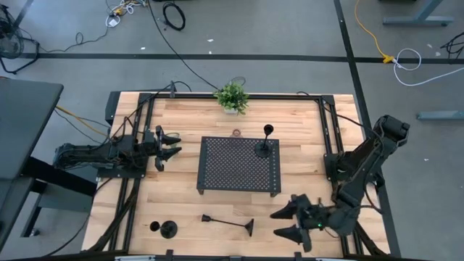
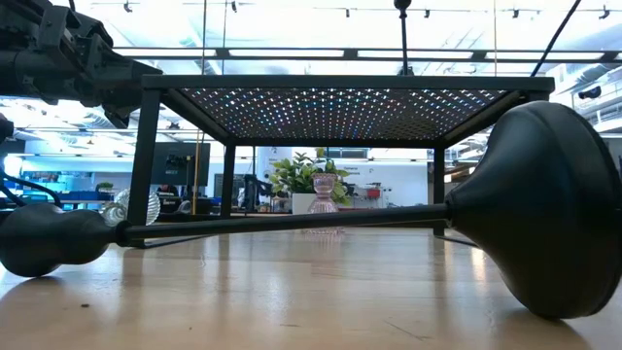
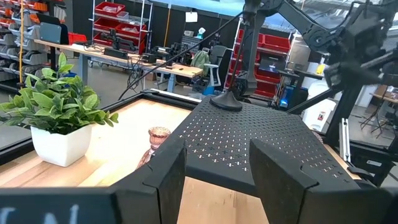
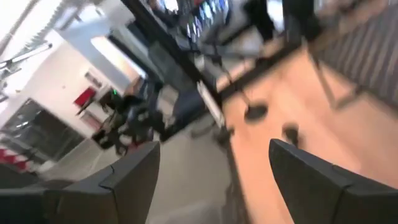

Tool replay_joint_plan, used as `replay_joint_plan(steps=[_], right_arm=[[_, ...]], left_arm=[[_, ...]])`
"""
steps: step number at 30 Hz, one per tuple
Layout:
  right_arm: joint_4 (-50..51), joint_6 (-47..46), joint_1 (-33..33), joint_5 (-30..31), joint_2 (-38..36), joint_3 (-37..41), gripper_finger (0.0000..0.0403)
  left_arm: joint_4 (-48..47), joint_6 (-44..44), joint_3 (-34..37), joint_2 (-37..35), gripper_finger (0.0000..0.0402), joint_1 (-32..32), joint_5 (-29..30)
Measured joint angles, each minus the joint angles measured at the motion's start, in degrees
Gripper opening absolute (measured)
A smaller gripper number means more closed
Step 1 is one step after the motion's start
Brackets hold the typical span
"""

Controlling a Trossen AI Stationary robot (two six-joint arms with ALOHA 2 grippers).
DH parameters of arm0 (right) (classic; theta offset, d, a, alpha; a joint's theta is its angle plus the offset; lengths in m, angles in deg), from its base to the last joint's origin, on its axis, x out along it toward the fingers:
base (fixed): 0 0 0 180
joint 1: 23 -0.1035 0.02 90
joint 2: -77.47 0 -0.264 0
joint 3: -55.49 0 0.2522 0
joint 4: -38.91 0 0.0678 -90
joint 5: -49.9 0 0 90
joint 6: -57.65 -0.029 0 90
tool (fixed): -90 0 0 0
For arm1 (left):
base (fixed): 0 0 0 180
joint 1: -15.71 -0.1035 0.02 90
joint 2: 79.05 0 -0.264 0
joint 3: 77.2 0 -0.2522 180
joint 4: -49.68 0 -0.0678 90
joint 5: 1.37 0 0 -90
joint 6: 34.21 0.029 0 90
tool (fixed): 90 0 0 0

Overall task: Pick & Place candle stick holders
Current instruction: Align the bottom pink glass candle holder with the black candle holder on the shelf

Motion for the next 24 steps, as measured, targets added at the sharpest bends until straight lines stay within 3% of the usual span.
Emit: replay_joint_plan(steps=[9, 16, 20, 24], right_arm=[[7.02, -19.33, 6.17, -24.76, 0.0, 0.0, 0.03], [19.62, -36.1, 8.64, -43.11, 0.0, 0.0, 0.03], [23.88, -41.5, 8.99, -50.08, 0.0, 0.0, 0.03], [31.4, -47.05, 8.99, -53.04, -0.02, 0.0, 0.0294]], left_arm=[[0.0, 0.04, 0.0, 0.0, 0.0179, 0.0, 0.0], [0.0, 0.03, 0.0, 0.0, 0.0179, -0.02, 0.0], [-0.02, 0.04, 0.0, -0.02, 0.0179, 0.0, 0.0], [-0.01, 0.07, 0.0, -0.01, 0.0179, -0.01, 0.0]])
